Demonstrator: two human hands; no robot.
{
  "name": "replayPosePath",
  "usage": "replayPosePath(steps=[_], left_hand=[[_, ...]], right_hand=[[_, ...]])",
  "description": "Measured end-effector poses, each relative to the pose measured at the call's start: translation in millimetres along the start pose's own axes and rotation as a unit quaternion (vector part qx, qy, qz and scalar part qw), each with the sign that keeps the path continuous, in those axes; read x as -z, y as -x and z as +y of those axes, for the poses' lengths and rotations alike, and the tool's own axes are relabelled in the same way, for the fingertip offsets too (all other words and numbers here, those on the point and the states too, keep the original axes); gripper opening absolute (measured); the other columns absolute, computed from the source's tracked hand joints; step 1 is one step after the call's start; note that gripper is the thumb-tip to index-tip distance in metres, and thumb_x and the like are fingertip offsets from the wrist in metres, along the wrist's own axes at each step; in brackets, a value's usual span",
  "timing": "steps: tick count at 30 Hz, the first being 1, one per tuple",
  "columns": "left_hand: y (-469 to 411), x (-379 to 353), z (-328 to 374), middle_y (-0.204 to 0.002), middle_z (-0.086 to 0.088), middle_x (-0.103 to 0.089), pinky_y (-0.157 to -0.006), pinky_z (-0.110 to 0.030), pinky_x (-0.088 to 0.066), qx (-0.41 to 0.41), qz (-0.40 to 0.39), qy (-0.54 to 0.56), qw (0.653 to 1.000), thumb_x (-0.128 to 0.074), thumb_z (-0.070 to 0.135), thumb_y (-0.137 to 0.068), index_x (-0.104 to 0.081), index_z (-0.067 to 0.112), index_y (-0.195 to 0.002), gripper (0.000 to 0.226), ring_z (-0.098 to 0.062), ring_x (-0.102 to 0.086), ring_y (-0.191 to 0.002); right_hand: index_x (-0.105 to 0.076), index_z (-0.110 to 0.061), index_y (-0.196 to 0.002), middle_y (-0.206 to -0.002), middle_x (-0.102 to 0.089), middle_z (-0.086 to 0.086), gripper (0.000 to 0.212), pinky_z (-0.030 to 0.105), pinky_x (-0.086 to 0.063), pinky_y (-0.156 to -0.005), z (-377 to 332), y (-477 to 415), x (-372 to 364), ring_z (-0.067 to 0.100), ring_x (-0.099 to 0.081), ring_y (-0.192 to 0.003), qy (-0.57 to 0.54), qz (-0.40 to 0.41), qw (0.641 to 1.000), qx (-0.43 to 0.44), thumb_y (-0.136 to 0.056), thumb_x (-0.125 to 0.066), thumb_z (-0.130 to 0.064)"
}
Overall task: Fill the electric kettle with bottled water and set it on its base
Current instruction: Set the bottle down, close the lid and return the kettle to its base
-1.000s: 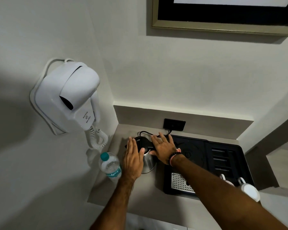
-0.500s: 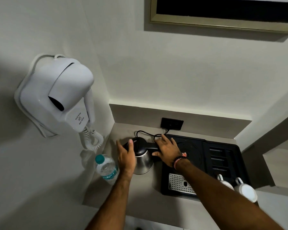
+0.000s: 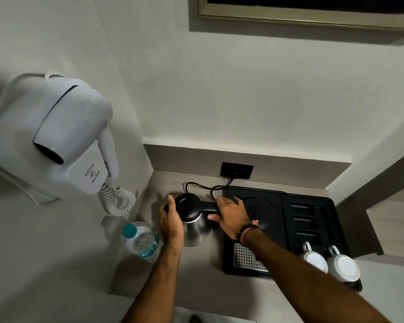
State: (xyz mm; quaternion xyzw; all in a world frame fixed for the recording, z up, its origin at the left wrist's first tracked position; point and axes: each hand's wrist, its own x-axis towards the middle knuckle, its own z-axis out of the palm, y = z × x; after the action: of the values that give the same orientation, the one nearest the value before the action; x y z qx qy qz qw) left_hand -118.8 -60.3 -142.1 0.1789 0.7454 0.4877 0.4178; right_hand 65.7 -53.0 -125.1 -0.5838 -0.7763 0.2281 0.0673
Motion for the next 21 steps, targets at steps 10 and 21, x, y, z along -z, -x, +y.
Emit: replayPosePath(steps=[10, 21], left_hand=[[27, -19, 49, -0.099, -0.001, -0.072, -0.073, -0.029, -0.049, -0.08, -0.037, 0.042, 0.995, -0.057, 0.059, -0.088, -0.066, 0.013, -0.109, 0.051, -0.018, -0.067, -0.096], [100, -103, 69, -0.105, 0.0, -0.067, -0.074, -0.025, -0.045, -0.094, -0.114, 0.013, 0.989, -0.067, 0.061, -0.079, -0.058, 0.014, -0.118, 0.062, -0.014, -0.062, -0.09]], right_hand=[[-0.053, -0.016, -0.121, -0.132, -0.063, 0.008, 0.039, 0.048, -0.019, -0.119, 12, 7, 43, 0.025, -0.053, -0.129, -0.039, 0.081, 0.996, 0.013, -0.097, -0.054, -0.047], [-0.055, -0.018, -0.115, -0.147, -0.054, 0.012, 0.041, 0.056, 0.004, -0.122, 91, 53, 119, 0.017, -0.028, -0.151, 0.05, 0.126, 0.99, -0.037, -0.097, -0.048, -0.054]])
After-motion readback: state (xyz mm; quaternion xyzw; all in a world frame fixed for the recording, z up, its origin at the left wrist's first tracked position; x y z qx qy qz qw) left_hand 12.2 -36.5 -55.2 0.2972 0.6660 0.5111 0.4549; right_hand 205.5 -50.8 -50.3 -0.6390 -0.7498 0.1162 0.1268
